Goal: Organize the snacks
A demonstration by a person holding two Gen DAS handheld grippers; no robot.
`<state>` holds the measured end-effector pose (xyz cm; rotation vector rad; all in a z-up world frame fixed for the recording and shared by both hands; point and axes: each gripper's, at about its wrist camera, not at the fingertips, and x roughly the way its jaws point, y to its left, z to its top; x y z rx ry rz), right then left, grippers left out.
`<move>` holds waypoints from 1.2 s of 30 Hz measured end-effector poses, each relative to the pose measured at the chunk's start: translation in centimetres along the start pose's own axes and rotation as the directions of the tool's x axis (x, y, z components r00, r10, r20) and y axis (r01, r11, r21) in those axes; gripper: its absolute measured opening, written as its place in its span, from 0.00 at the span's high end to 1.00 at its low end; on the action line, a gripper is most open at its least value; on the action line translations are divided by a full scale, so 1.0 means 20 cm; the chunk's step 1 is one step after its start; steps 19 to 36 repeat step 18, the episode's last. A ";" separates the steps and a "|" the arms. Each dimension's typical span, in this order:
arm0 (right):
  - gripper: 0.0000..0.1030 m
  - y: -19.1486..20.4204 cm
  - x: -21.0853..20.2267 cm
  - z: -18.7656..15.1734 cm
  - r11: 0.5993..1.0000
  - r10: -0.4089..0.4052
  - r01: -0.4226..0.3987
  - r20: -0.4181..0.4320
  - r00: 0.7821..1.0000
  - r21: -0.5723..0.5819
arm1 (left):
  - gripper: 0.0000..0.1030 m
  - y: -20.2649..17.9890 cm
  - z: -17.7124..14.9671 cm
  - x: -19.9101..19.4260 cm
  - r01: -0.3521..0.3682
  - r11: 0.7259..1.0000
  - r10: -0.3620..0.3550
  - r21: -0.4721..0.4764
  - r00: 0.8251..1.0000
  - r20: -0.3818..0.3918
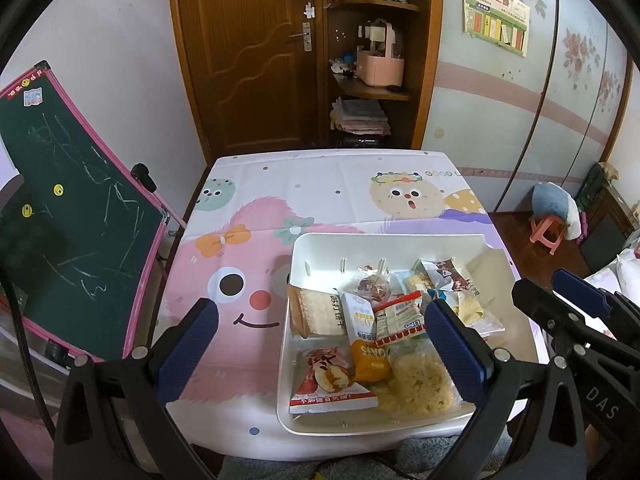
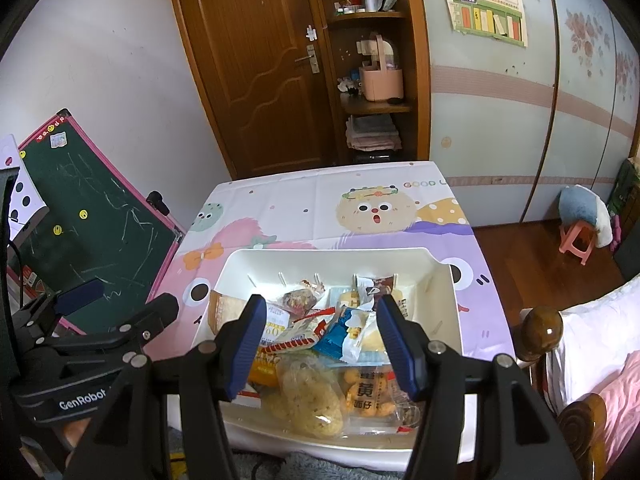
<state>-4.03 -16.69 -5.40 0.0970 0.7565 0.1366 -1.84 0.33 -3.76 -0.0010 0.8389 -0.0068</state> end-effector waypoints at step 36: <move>0.44 0.00 0.00 0.01 1.000 0.000 0.000 -0.003 1.000 0.000 | 0.00 0.01 -0.03 0.02 0.002 1.000 -0.002 0.000 1.000 -0.009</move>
